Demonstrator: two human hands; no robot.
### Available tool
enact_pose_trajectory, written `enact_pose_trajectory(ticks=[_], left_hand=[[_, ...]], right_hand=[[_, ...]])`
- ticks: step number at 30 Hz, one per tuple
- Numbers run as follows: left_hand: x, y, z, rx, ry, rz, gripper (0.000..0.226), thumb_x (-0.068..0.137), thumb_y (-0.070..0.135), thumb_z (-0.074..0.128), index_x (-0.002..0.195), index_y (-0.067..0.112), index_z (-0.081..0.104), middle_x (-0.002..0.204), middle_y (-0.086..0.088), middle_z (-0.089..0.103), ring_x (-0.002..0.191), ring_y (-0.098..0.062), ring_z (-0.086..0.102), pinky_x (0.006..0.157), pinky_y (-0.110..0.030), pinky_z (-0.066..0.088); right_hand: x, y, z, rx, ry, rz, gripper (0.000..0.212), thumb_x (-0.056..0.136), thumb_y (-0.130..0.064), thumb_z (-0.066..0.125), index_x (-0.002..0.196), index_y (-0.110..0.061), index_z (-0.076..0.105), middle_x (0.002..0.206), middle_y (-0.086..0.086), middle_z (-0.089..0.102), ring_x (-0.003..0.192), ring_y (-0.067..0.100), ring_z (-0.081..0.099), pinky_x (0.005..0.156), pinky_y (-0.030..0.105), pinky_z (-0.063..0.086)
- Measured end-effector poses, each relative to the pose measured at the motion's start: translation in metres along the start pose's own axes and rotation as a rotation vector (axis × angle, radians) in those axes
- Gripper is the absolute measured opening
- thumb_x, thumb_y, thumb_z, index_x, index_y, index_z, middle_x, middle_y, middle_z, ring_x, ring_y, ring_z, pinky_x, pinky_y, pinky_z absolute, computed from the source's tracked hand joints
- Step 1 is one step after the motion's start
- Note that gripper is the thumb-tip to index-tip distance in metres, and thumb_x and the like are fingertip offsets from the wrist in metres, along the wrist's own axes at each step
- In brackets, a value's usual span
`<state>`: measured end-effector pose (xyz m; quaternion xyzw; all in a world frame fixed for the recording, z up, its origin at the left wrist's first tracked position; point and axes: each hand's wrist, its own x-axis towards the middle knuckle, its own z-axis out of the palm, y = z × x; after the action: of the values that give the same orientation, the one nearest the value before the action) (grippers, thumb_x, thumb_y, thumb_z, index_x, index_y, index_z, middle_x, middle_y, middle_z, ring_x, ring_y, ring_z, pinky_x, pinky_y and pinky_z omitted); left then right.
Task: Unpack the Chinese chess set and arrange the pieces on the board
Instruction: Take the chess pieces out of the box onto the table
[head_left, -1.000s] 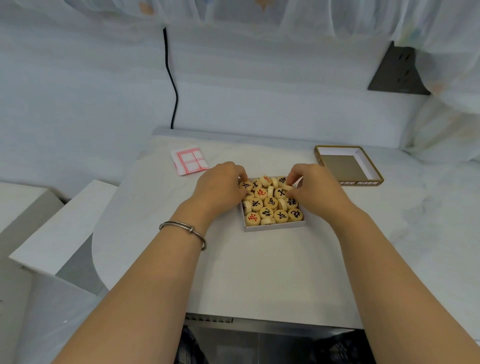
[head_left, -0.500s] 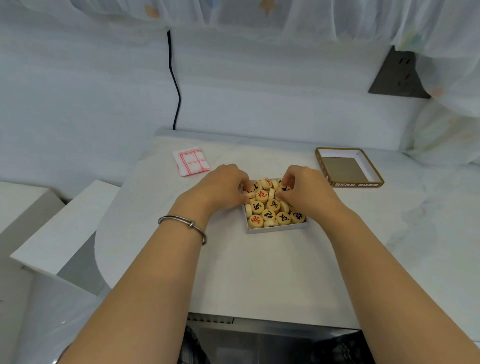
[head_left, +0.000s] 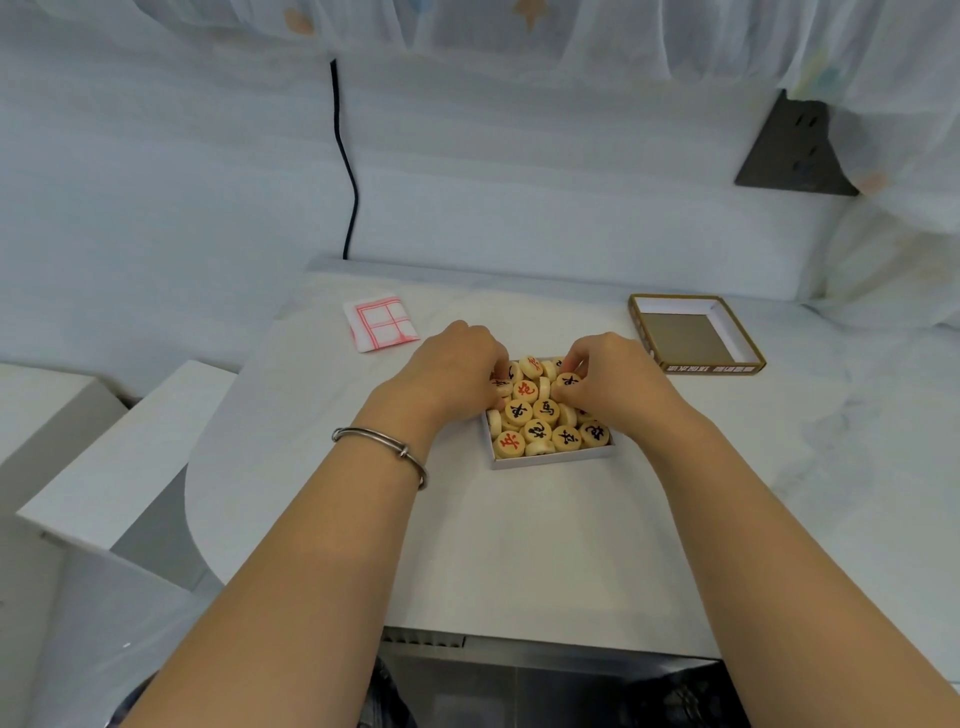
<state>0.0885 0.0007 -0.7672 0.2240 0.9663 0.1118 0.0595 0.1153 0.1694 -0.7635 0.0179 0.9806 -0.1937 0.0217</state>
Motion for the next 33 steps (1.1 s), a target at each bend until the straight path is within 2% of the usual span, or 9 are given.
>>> enact_pose_trajectory(ticks=[4,6,9,16,20,24,25,29,33], left_hand=[[-0.001,-0.001,-0.001,-0.037,0.026,0.033,0.031,0.082,0.025,0.067,0.113,0.021,0.065,0.106,0.0,0.06,0.093,-0.014,0.05,0.073,-0.025,0.039],[-0.003,0.0,-0.002,-0.032,0.041,0.048,0.029,0.084,0.024,0.066,0.112,0.02,0.066,0.105,0.002,0.063,0.096,-0.013,0.049,0.073,-0.024,0.037],[-0.005,0.003,-0.004,-0.044,0.055,0.059,0.027,0.084,0.024,0.064,0.11,0.02,0.068,0.107,0.003,0.066,0.099,-0.014,0.055,0.077,-0.024,0.043],[-0.008,0.006,-0.008,-0.086,0.029,0.035,0.022,0.081,0.019,0.064,0.102,0.022,0.071,0.101,0.004,0.068,0.091,-0.013,0.061,0.078,-0.027,0.052],[-0.006,0.007,-0.008,-0.029,0.005,0.033,0.02,0.082,0.018,0.065,0.101,0.02,0.073,0.099,0.001,0.071,0.091,-0.017,0.062,0.08,-0.032,0.054],[-0.004,0.008,-0.005,0.019,-0.031,0.075,0.022,0.083,0.011,0.062,0.1,0.019,0.074,0.095,-0.001,0.071,0.089,-0.02,0.061,0.078,-0.032,0.053],[-0.003,0.008,-0.004,0.033,-0.039,0.086,0.024,0.082,0.007,0.061,0.098,0.019,0.074,0.093,-0.002,0.071,0.086,-0.02,0.061,0.076,-0.031,0.053],[-0.001,0.009,0.0,0.069,-0.018,0.099,0.023,0.078,0.0,0.054,0.082,0.015,0.072,0.086,-0.007,0.071,0.068,-0.017,0.048,0.068,-0.031,0.052],[-0.002,0.007,-0.001,0.019,-0.031,0.097,0.02,0.08,0.005,0.057,0.089,0.012,0.074,0.088,-0.007,0.071,0.076,-0.02,0.059,0.072,-0.033,0.051]], right_hand=[[0.001,-0.001,0.002,-0.05,0.024,0.018,0.023,0.079,-0.028,0.07,0.098,-0.016,0.066,0.088,-0.002,0.056,0.083,0.017,0.056,0.065,0.027,0.043],[0.002,-0.002,0.002,-0.071,0.036,0.041,0.022,0.077,-0.029,0.07,0.095,-0.018,0.067,0.087,-0.002,0.058,0.083,0.019,0.059,0.064,0.028,0.045],[0.002,-0.003,0.006,-0.043,0.051,0.073,0.02,0.075,-0.024,0.067,0.095,-0.019,0.068,0.087,-0.002,0.061,0.083,0.02,0.061,0.064,0.028,0.048],[-0.004,0.0,-0.015,0.1,0.104,0.027,0.023,0.08,-0.017,0.064,0.102,-0.018,0.069,0.104,-0.002,0.065,0.089,0.013,0.059,0.067,0.024,0.044],[-0.014,0.01,-0.033,0.061,-0.087,-0.026,0.02,0.083,-0.015,0.064,0.101,-0.021,0.07,0.103,-0.004,0.067,0.067,0.006,0.061,0.052,0.016,0.041],[-0.019,0.007,-0.027,-0.091,-0.155,-0.08,0.029,0.085,-0.013,0.062,0.112,-0.023,0.068,0.12,-0.003,0.06,0.098,0.015,0.058,0.07,0.021,0.041],[-0.019,0.005,-0.025,-0.112,-0.164,-0.098,0.029,0.086,-0.014,0.061,0.112,-0.023,0.067,0.119,-0.002,0.06,0.098,0.016,0.058,0.069,0.022,0.041],[-0.016,-0.002,-0.016,-0.167,-0.197,-0.117,0.025,0.085,-0.01,0.055,0.105,-0.016,0.069,0.099,0.008,0.066,0.064,0.014,0.052,0.047,0.019,0.035],[-0.016,0.001,-0.014,-0.13,-0.166,-0.118,0.023,0.084,-0.011,0.056,0.102,-0.016,0.07,0.092,0.008,0.066,0.052,0.011,0.046,0.045,0.02,0.035]])
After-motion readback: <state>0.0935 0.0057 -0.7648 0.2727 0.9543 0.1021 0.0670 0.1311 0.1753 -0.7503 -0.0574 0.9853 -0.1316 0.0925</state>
